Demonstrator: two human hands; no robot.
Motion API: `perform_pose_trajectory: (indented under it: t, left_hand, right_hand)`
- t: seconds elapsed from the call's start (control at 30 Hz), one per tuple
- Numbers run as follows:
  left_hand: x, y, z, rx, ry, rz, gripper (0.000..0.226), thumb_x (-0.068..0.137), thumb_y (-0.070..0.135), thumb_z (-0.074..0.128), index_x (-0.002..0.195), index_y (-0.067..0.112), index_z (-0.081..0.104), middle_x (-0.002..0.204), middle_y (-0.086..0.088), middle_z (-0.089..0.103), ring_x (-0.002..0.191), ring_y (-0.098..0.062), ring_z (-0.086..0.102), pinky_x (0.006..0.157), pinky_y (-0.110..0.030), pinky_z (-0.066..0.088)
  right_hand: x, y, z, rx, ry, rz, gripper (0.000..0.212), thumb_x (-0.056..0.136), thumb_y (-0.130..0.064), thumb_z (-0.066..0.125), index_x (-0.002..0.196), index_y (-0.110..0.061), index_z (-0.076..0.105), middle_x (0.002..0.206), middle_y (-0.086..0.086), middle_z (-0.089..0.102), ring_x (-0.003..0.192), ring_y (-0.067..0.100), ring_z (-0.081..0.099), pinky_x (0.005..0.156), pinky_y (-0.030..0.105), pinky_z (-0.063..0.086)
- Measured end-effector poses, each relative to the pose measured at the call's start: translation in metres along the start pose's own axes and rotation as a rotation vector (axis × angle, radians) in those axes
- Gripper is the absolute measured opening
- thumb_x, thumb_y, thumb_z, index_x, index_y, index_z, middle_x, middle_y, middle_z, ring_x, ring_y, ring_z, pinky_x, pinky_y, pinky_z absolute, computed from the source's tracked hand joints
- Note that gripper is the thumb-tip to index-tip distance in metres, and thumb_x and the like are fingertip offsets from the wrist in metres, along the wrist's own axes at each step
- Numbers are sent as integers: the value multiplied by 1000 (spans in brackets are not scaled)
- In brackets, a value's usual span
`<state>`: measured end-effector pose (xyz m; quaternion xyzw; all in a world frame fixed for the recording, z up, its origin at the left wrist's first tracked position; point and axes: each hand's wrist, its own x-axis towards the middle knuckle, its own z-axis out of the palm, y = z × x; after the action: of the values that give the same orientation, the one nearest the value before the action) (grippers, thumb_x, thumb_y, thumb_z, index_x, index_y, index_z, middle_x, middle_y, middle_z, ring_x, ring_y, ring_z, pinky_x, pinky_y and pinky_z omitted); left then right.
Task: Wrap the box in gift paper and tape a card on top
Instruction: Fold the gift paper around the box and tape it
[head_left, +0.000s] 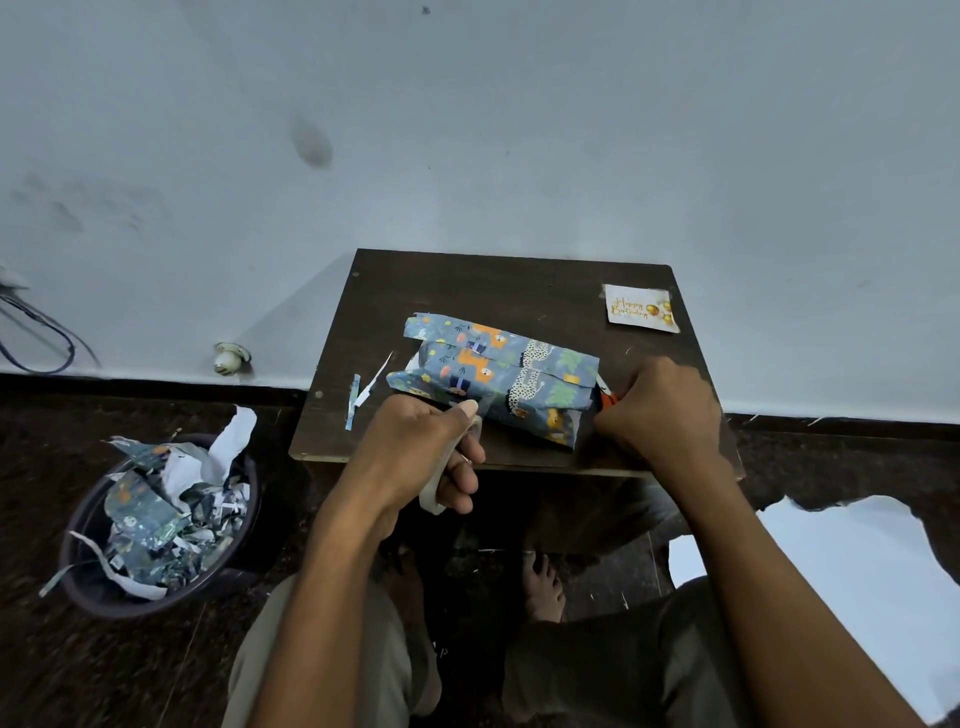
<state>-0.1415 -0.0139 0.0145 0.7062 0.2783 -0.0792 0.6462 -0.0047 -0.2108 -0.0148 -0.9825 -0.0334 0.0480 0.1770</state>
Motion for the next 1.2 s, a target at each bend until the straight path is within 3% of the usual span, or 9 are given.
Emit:
perform_pose_trajectory:
  t: [0.17, 0.23, 0.33, 0.4, 0.5, 0.63, 0.73, 1.03, 1.2]
  left_hand:
    - [0, 1, 2, 0, 4, 8, 51, 104, 31, 54, 82, -13, 67, 56, -20, 62, 40, -27, 56, 49, -31, 51]
    - [0, 1, 1, -1, 4, 8, 51, 104, 31, 54, 82, -12, 67, 56, -20, 62, 40, -27, 56, 49, -31, 51]
    - [0, 0, 0, -4, 6, 8, 51, 104, 31, 54, 80, -11, 67, 56, -20, 61, 40, -27, 56, 49, -32, 50]
    - [0, 0, -1, -8, 7, 11, 50, 104, 31, 54, 79, -11, 66, 56, -20, 61, 40, -28, 55, 48, -32, 50]
    - [1, 0, -1, -10, 7, 14, 49, 104, 31, 54, 78, -9, 66, 55, -20, 61, 40, -28, 55, 48, -31, 50]
    - [1, 0, -1, -7, 3, 18, 50, 104, 30, 54, 77, -10, 66, 55, -20, 61, 40, -28, 55, 48, -31, 50]
    - [1, -1, -2, -2, -1, 15, 50, 104, 31, 54, 76, -8, 67, 55, -20, 61, 40, -27, 55, 49, -31, 49]
    - [-1, 0, -3, 1, -12, 15, 52, 103, 32, 55, 79, -12, 67, 54, -19, 61, 38, -26, 53, 48, -30, 48]
    - [-1, 1, -3, -1, -14, 16, 53, 104, 31, 55, 82, -17, 66, 55, -20, 61, 37, -26, 53, 47, -30, 48]
  right_hand:
    - [5, 8, -4, 208, 24, 34, 25, 52, -31, 71, 73, -17, 69, 73, 5, 69, 69, 27, 68, 61, 29, 52]
    - [5, 9, -8, 454, -19, 79, 16, 64, -15, 76, 79, -18, 72, 72, 6, 72, 55, 21, 72, 48, 24, 52]
    - [2, 11, -15, 811, -52, 42, 27, 80, 4, 71, 98, -14, 77, 64, 1, 73, 44, 12, 66, 37, 20, 43]
    - [-1, 11, -23, 1013, -133, -25, 27, 82, 7, 73, 104, -7, 76, 63, 1, 73, 40, 8, 58, 34, 18, 39]
    - [-9, 7, -29, 1180, -395, -81, 28, 75, -9, 78, 102, -2, 76, 69, 9, 72, 37, 7, 50, 31, 16, 36]
    - [-18, 0, -32, 1165, -817, -133, 18, 90, 2, 63, 107, 8, 69, 82, 26, 72, 43, 17, 64, 31, 18, 42]
    - [-20, -3, -32, 974, -984, -176, 18, 92, -1, 65, 108, 7, 69, 76, 24, 69, 37, 15, 54, 33, 20, 43]
    - [-22, -13, -30, 730, -1009, -190, 37, 76, -24, 70, 100, 3, 72, 68, 22, 60, 40, 16, 47, 35, 21, 40]
    - [-16, -12, -28, 718, -940, -194, 16, 91, -12, 68, 100, -1, 76, 67, 20, 62, 46, 21, 46, 35, 20, 38]
